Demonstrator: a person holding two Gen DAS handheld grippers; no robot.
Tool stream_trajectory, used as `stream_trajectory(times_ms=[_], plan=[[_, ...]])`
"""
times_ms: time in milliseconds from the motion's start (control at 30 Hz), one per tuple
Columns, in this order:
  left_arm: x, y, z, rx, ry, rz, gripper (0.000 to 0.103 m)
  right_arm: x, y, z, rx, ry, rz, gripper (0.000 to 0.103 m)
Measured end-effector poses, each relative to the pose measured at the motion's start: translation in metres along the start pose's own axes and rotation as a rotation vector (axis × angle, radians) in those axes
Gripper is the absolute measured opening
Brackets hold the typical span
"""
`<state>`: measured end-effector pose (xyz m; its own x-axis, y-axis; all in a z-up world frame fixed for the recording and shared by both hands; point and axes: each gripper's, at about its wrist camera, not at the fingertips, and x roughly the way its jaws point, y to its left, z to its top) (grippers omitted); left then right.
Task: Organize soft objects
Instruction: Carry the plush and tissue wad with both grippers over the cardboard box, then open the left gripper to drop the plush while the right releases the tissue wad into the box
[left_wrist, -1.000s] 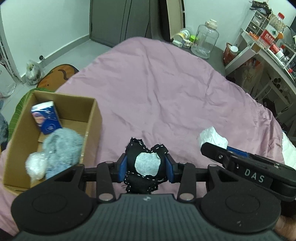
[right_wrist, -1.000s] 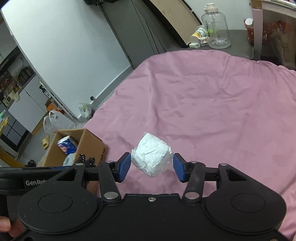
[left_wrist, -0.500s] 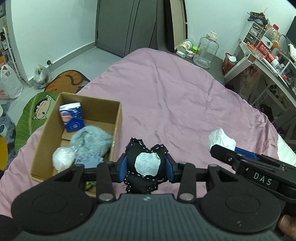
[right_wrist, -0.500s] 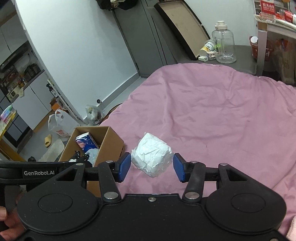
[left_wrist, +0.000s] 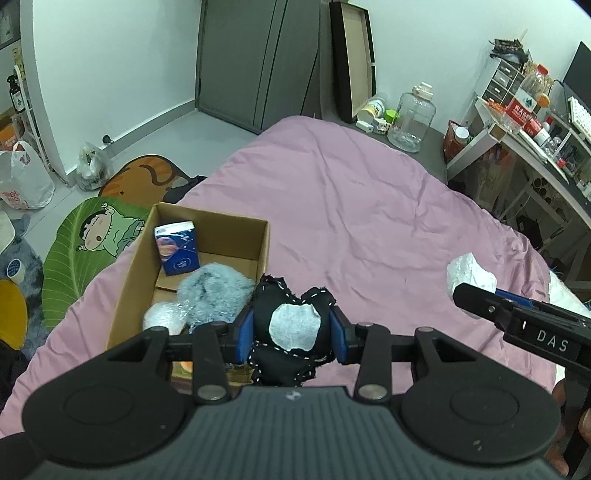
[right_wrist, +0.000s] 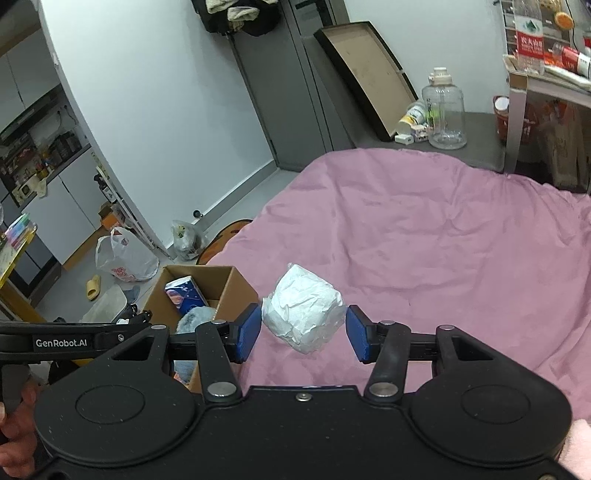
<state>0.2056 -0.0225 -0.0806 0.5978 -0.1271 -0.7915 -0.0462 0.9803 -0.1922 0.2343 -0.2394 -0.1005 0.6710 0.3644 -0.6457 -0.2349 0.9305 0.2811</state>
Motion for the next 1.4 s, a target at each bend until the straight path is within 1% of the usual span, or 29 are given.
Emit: stream_trajectory(times_ms=[400,633,867,1133,1400], plan=[[-0.017,0.029,-0.004,-0.031,-0.024,0.011,0.041,-0.008,0.027,0.004,-0.035,-0.008,-0.001,0.050],[-0.019,0.048,-0.002,-0.046,-0.027,0.019,0.041,-0.001,0.045,0.006,-0.060,-0.001,0.004,0.050],[-0.020,0.072,0.004,-0.052,-0.029,0.040,0.041,0.010,0.064,0.009,-0.063,-0.017,0.002,0.050],[-0.013,0.104,0.015,-0.100,-0.033,0.052,0.041,0.032,0.079,0.007,-0.073,0.004,0.009,0.050],[0.009,0.116,0.026,-0.103,-0.020,0.051,0.041,0.056,0.089,0.002,-0.063,0.018,0.020,0.050]])
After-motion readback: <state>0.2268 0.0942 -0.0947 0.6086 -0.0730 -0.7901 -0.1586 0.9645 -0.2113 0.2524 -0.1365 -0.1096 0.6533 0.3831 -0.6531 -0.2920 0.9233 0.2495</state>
